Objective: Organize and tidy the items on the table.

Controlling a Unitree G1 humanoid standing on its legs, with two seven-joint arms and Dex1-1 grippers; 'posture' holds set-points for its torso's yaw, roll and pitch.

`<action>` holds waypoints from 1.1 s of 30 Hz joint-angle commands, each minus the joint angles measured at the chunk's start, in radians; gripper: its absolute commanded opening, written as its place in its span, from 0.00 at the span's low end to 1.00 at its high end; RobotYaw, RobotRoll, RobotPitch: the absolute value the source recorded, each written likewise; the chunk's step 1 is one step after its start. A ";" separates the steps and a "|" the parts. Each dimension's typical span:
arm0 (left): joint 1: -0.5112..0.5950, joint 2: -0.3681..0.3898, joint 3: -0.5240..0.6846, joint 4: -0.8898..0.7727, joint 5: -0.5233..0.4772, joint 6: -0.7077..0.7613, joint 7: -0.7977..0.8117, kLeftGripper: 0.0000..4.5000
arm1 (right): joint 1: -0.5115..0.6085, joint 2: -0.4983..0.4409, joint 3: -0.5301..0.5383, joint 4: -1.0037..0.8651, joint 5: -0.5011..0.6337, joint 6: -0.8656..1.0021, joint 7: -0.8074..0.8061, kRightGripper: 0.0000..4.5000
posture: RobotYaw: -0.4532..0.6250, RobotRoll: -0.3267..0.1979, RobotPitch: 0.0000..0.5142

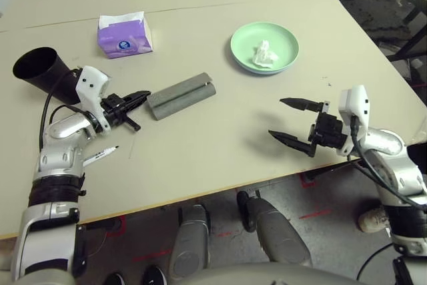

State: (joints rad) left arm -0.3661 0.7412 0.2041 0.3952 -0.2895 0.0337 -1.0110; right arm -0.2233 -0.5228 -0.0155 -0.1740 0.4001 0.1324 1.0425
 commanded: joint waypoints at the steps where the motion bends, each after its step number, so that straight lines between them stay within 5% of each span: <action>1: 0.039 0.015 -0.044 -0.033 0.013 -0.019 -0.061 0.01 | 0.008 0.002 0.016 0.010 0.009 0.001 0.001 1.00 | 0.23 0.62 0.47; 11: 0.010 0.068 0.068 -0.033 -0.068 0.088 -0.021 0.01 | 0.008 0.010 0.026 0.020 0.007 -0.024 0.014 1.00 | 0.24 0.62 0.47; 22: 0.086 0.339 0.211 -0.285 -0.219 0.364 -0.148 0.01 | -0.051 0.027 0.064 0.121 -0.006 -0.086 0.059 1.00 | 0.34 0.62 0.50; 26: 0.226 0.516 0.254 -0.406 -0.260 0.497 -0.319 0.21 | -0.082 0.044 0.078 0.160 -0.012 -0.103 0.075 1.00 | 0.37 0.62 0.51; 33: 0.442 0.798 0.384 -0.465 -0.168 0.592 -0.590 0.74 | -0.125 0.071 0.097 0.160 0.001 -0.085 0.072 1.00 | 0.40 0.62 0.54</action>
State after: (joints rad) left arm 0.0466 1.5009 0.5476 -0.0491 -0.4920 0.6114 -1.5415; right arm -0.3528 -0.4545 0.0648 -0.0048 0.3947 0.0395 1.1123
